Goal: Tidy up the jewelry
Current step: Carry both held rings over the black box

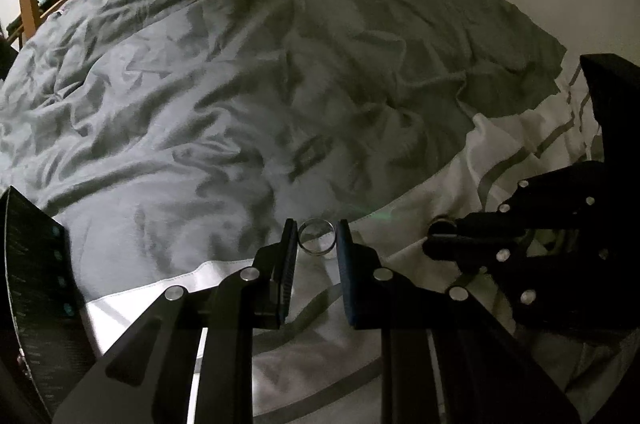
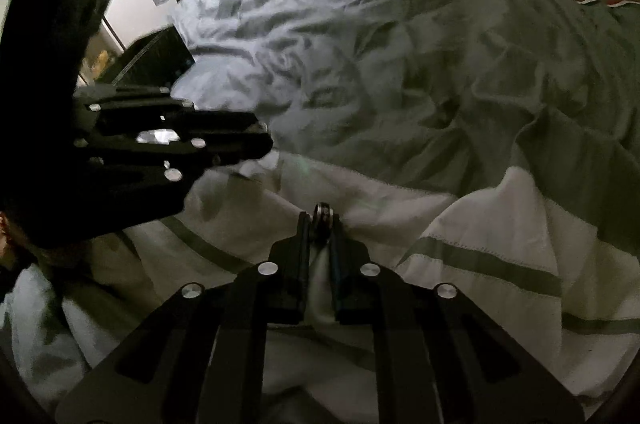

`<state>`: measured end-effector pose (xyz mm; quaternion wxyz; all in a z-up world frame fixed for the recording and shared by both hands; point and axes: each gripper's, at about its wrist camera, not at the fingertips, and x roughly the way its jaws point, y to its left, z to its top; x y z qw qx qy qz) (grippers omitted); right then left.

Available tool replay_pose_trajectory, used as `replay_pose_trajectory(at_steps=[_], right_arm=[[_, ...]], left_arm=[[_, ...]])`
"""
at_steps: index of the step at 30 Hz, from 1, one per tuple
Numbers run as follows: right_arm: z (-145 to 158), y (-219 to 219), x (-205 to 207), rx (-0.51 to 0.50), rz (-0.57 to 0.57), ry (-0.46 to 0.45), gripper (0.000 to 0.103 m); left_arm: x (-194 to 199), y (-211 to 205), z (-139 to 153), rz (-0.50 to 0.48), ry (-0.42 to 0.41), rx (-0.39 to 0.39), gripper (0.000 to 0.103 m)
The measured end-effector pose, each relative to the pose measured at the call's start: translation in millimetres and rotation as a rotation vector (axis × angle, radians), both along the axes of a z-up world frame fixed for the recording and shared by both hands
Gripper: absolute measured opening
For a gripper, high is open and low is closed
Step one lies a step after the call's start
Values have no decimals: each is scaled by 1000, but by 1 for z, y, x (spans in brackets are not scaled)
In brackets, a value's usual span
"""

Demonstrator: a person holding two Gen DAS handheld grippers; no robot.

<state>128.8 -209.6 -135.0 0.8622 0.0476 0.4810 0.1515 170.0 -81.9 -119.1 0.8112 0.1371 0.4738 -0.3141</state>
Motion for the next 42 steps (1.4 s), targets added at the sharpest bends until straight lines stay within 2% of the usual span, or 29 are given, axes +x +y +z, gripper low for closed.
replay_pose_trajectory(at_steps=[11, 21, 26, 29, 31, 34, 42], right_arm=[[27, -3, -8, -13, -30, -85, 9], [59, -7, -26, -34, -71, -143, 10], [39, 6, -16, -97, -46, -97, 12], [19, 23, -5, -156, -11, -51, 12], [7, 26, 4, -174, -28, -19, 12], [-4, 28, 12, -164, -24, 24, 12], [-15, 27, 5, -147, -12, 47, 14]], left_arm=[[-6, 3, 24, 12, -56, -13, 20], [-38, 30, 69, 74, -137, -43, 20], [-50, 60, 94, 144, -183, -41, 20], [-52, 75, 98, 178, -186, -40, 20], [-53, 81, 96, 189, -180, -37, 20], [-57, 80, 95, 180, -180, -28, 20], [-60, 74, 94, 154, -190, -18, 20]])
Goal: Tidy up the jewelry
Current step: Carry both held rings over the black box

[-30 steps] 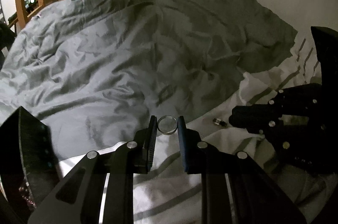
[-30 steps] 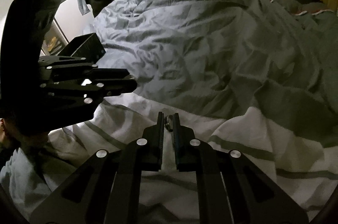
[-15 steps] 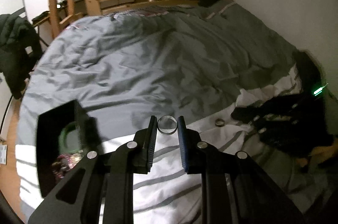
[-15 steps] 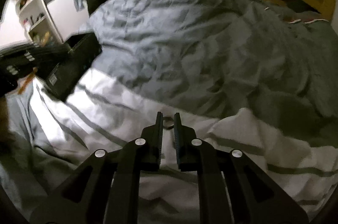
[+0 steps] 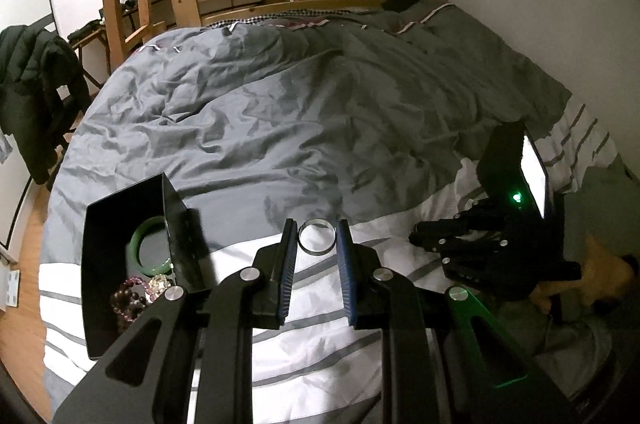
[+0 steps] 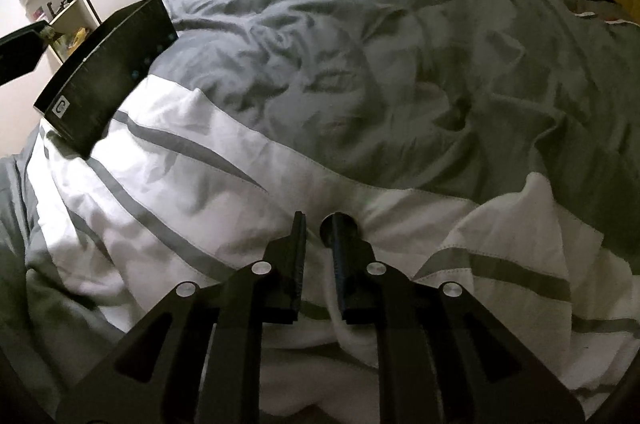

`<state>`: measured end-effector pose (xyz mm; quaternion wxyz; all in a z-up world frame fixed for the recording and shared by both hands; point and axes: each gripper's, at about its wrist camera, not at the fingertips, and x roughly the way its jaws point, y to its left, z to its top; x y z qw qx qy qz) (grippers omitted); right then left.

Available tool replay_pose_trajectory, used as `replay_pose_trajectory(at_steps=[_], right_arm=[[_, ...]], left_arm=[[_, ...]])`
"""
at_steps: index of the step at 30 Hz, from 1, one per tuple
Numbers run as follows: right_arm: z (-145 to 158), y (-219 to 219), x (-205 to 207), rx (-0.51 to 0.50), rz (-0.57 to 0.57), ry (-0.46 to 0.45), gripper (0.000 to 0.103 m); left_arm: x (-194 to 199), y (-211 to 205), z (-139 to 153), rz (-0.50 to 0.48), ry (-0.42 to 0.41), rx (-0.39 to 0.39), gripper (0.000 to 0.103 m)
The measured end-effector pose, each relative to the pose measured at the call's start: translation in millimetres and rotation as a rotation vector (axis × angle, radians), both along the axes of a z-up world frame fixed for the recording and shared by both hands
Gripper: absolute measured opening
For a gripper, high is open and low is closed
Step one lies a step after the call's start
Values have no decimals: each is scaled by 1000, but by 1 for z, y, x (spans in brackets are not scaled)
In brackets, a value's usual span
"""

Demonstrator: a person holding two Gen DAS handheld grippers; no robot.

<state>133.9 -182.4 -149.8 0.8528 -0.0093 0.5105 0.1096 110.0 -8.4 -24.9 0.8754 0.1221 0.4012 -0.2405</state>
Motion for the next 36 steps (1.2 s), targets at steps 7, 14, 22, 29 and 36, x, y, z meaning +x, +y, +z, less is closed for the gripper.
replay_pose_trajectory(at_steps=[7, 14, 22, 29, 36], right_arm=[[-1, -2, 2, 9, -8, 6, 20], [-2, -15, 5, 44, -52, 7, 37], [7, -30, 2, 143, -86, -31, 10], [26, -43, -4, 267, -123, -96, 8], [47, -51, -7, 382, -145, -135, 8]], left_arm=[[-2, 1, 1, -8, -6, -1, 20], [-2, -1, 3, -15, -20, 1, 20], [-3, -1, 5, -15, -27, -3, 20], [-3, 0, 6, -13, -31, -5, 20], [0, 5, 8, 12, -31, -9, 20]])
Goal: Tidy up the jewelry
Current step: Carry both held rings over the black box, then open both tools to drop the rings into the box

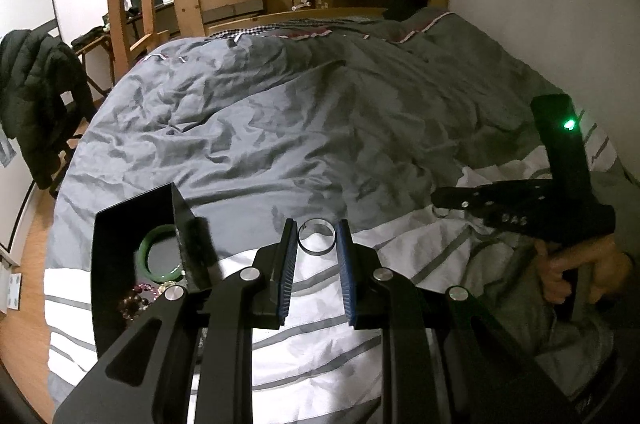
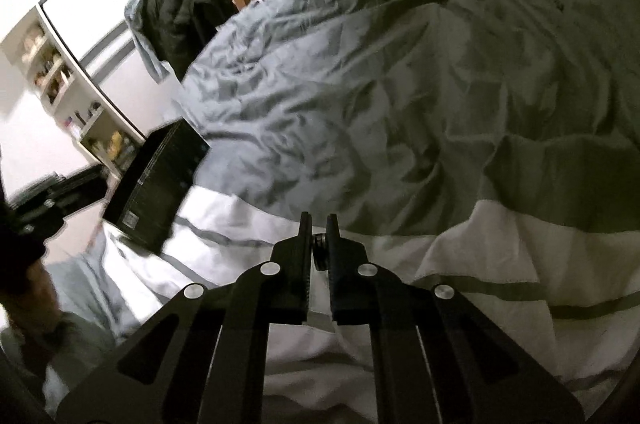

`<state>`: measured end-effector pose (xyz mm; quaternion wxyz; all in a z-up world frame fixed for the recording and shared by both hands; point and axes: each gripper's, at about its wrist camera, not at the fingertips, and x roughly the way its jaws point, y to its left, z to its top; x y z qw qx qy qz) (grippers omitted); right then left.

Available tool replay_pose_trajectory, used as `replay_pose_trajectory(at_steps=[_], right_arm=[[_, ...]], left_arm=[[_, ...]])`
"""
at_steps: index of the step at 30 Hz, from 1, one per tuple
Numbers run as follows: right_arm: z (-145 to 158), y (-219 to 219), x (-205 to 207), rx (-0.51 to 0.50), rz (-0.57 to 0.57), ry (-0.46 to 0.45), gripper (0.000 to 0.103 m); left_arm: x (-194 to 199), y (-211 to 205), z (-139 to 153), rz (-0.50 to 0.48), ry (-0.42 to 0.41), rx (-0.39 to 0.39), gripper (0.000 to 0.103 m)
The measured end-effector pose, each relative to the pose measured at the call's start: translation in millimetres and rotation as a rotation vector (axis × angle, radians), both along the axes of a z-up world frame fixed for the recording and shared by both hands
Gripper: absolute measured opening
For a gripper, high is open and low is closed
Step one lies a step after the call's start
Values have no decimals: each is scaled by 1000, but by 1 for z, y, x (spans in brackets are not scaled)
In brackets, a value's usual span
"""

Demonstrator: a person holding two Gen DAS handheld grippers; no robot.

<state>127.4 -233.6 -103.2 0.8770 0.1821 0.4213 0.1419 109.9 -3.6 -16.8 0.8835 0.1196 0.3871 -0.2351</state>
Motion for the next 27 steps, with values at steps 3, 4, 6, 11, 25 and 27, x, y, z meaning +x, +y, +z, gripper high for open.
replay_pose_trajectory(at_steps=[3, 4, 6, 11, 25, 27], right_arm=[[10, -4, -2, 68, -7, -14, 8], [14, -6, -3, 91, -8, -19, 8], [23, -4, -4, 98, -7, -34, 8], [45, 18, -2, 92, 35, -66, 8], [74, 135, 19, 29, 253, -91, 8], [75, 154, 23, 30, 286, -91, 8]], left_arm=[[2, 7, 3, 19, -1, -11, 20], [2, 9, 4, 25, 0, -14, 20], [5, 14, 6, 44, -1, -9, 20], [11, 39, 14, 93, -20, -5, 20], [28, 117, 18, 244, -1, -9, 20], [32, 125, 17, 264, 12, -23, 20]])
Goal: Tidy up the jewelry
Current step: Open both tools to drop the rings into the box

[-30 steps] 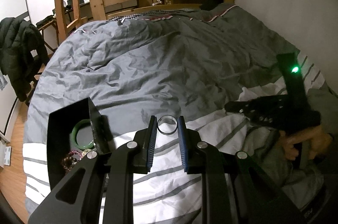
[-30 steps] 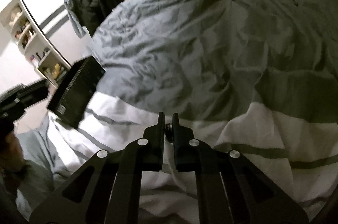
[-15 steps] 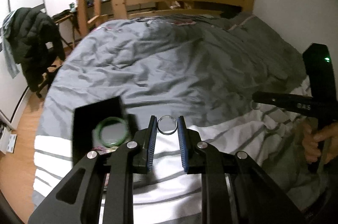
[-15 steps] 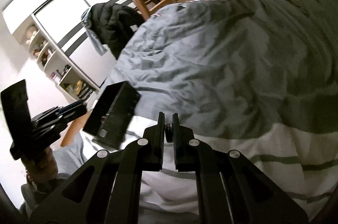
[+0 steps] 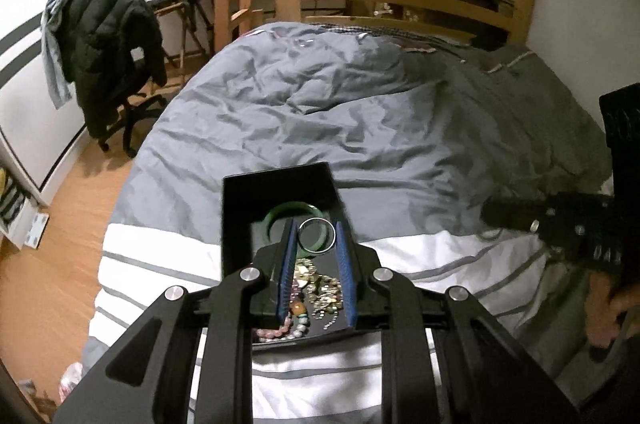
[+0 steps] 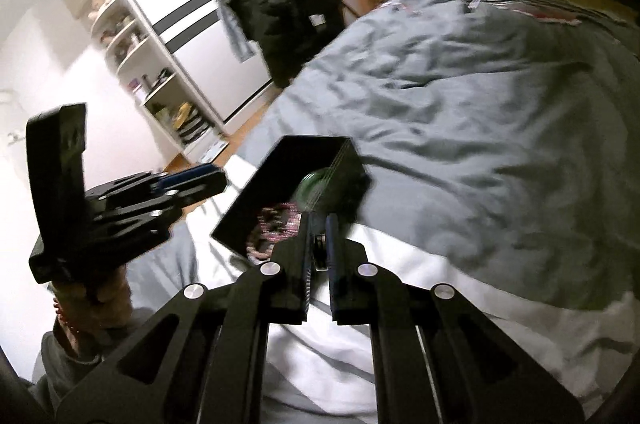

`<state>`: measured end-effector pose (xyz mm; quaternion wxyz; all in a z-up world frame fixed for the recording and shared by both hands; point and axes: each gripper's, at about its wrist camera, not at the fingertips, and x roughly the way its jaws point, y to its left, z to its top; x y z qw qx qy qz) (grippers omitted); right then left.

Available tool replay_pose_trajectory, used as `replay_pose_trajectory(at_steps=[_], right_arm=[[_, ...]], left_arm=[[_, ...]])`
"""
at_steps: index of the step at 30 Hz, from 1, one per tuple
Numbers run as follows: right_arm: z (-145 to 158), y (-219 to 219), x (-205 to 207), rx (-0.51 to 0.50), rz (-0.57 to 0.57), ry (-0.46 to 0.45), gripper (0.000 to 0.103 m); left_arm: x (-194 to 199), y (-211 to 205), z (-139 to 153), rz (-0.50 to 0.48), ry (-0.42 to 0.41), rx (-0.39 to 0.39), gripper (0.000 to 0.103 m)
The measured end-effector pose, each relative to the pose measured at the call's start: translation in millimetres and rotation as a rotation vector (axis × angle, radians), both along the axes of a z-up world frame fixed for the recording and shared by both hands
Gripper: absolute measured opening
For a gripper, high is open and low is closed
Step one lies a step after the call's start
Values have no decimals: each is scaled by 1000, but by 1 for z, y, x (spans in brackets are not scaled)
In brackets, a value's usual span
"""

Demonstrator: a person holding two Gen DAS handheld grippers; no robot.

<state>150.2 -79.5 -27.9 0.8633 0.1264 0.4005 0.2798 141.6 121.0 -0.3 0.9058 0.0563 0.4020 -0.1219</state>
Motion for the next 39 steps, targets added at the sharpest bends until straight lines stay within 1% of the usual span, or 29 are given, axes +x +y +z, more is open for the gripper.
replay_pose_trajectory(at_steps=[6, 8, 11, 15, 22, 24, 26, 27, 28, 31, 32, 33, 34, 36, 37, 38, 39], right_arm=[[2, 49, 14, -6, 74, 2, 8], [0, 63, 20, -9, 89, 11, 8], [-8, 77, 28, -14, 107, 38, 8], [-22, 88, 38, 7, 130, 96, 8], [-34, 98, 48, 41, 136, 146, 9], [-36, 99, 49, 44, 133, 152, 9], [-38, 99, 51, 43, 129, 158, 9], [-39, 98, 51, 46, 128, 164, 9], [-39, 98, 52, 40, 123, 164, 9], [-38, 93, 53, 36, 105, 158, 12], [-38, 91, 52, 32, 98, 154, 18], [-37, 89, 52, 26, 88, 148, 29], [-36, 86, 51, 16, 74, 138, 36], [-32, 81, 49, -17, 44, 114, 58], [-29, 78, 47, -36, 32, 98, 64], [-26, 77, 44, -58, 27, 86, 73], [-22, 76, 40, -80, 19, 67, 80]], left_arm=[[11, 23, -5, 52, 52, -46, 20], [14, 29, -9, 69, 68, -46, 20], [20, 38, -15, 89, 101, -69, 20], [23, 43, -18, 98, 123, -100, 20], [25, 44, -20, 101, 140, -112, 20], [26, 44, -20, 98, 152, -129, 20], [25, 45, -20, 103, 149, -128, 24], [25, 46, -19, 105, 149, -133, 32], [25, 46, -19, 107, 148, -137, 38], [24, 47, -17, 106, 144, -149, 40], [23, 47, -17, 108, 142, -150, 41], [23, 48, -17, 116, 137, -144, 48], [22, 48, -16, 124, 135, -141, 59], [20, 52, -13, 151, 123, -142, 67], [17, 54, -10, 163, 114, -147, 70], [15, 56, -8, 169, 111, -147, 72], [11, 58, -5, 183, 101, -139, 79]])
